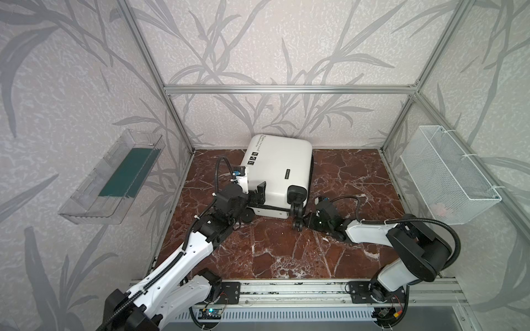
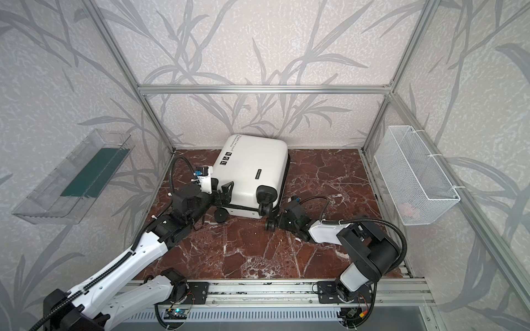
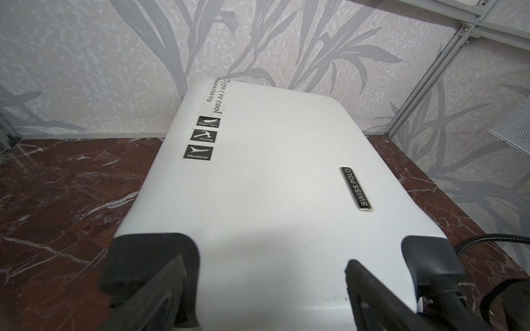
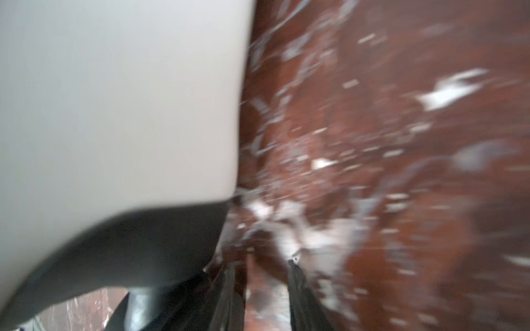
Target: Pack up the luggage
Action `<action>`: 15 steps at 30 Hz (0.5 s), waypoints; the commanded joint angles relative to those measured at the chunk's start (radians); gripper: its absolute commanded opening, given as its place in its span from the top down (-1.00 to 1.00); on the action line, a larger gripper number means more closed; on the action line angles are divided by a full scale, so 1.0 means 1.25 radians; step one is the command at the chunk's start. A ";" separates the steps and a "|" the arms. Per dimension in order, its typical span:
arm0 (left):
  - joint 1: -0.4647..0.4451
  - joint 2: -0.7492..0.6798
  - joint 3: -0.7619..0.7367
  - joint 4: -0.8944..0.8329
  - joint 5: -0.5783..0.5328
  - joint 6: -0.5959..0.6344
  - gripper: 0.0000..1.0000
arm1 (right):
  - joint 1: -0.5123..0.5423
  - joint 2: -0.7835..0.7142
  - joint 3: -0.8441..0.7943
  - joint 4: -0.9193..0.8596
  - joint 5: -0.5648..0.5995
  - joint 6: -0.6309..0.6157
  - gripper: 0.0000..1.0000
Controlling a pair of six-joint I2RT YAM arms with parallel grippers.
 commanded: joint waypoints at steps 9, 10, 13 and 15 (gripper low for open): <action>0.018 -0.094 -0.039 -0.016 -0.002 -0.043 -0.93 | 0.065 -0.073 -0.005 -0.016 -0.006 0.012 0.32; 0.018 -0.114 -0.054 -0.022 -0.009 -0.051 -0.93 | 0.065 -0.106 -0.011 -0.043 0.003 0.006 0.31; 0.020 -0.175 -0.105 -0.038 -0.036 -0.082 -0.93 | 0.065 -0.212 -0.023 -0.120 0.026 -0.013 0.25; 0.020 -0.220 -0.145 -0.047 -0.050 -0.104 -0.93 | 0.065 -0.281 -0.023 -0.172 0.039 -0.025 0.20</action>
